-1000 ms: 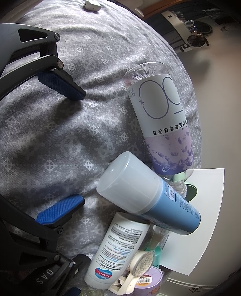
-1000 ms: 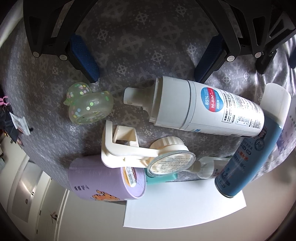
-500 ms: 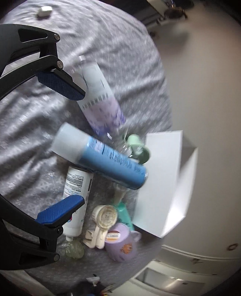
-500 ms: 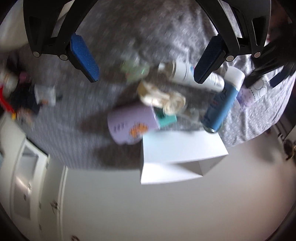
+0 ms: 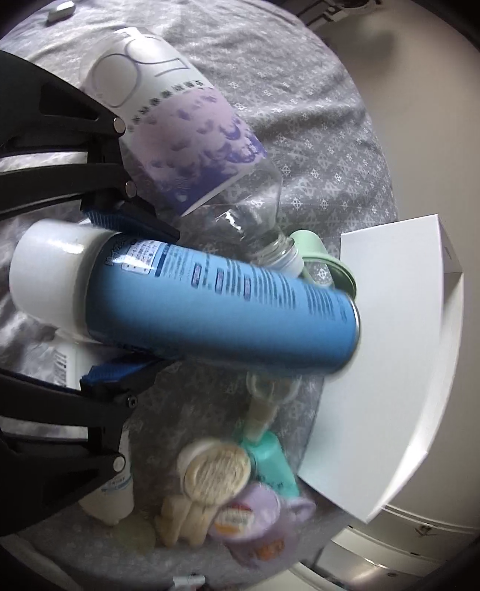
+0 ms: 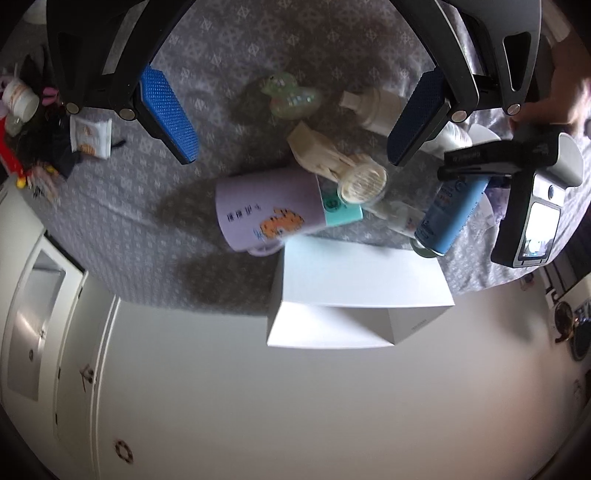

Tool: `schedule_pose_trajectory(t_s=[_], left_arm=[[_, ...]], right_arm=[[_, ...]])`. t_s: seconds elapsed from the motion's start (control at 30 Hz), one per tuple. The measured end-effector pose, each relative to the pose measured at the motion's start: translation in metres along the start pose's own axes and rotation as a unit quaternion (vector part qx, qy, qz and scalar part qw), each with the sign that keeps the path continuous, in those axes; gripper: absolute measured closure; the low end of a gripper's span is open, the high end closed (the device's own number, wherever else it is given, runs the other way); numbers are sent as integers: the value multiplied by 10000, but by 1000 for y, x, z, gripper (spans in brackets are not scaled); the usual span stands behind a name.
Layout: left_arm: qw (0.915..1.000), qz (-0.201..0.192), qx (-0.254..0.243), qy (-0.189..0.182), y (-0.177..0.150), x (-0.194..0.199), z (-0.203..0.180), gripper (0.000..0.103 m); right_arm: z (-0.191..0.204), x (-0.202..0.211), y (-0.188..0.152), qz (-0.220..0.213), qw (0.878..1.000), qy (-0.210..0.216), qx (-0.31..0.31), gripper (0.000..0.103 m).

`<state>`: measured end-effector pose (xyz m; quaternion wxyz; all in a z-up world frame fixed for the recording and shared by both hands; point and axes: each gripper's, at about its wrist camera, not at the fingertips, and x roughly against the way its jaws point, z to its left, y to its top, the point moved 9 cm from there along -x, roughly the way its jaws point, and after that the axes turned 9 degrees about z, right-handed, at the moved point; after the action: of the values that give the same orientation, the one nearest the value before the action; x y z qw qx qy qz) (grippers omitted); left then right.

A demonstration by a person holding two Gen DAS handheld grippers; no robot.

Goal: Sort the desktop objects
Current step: 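Grasp the blue spray can with the left tool and lift it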

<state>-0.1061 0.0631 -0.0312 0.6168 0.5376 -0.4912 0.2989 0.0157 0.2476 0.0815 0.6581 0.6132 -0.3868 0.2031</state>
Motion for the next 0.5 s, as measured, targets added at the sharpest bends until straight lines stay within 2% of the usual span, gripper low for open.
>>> schedule_pose_trajectory(t_s=[0.1,0.2,0.27,0.4,0.5], left_arm=[[9992,-318,-15,-235,-3,35,-7,52],[9964,-667,-61,-525,9,80,-18,53],[9933,-883,-5,-746,29,101,-26,53],[9842,-1397,-110,-1081,99,137,-59,53],[9789,-1464,-154,-1418,147,140,-81,53]], right_arm=[[-1,5,-2,-42,10000,-32,44,0],[-4,11,-2,-49,9998,101,-147,0],[-7,15,1,-120,9994,181,-274,0],[-10,18,1,-165,9989,249,-353,0],[-10,16,-1,-96,9987,314,-392,0]])
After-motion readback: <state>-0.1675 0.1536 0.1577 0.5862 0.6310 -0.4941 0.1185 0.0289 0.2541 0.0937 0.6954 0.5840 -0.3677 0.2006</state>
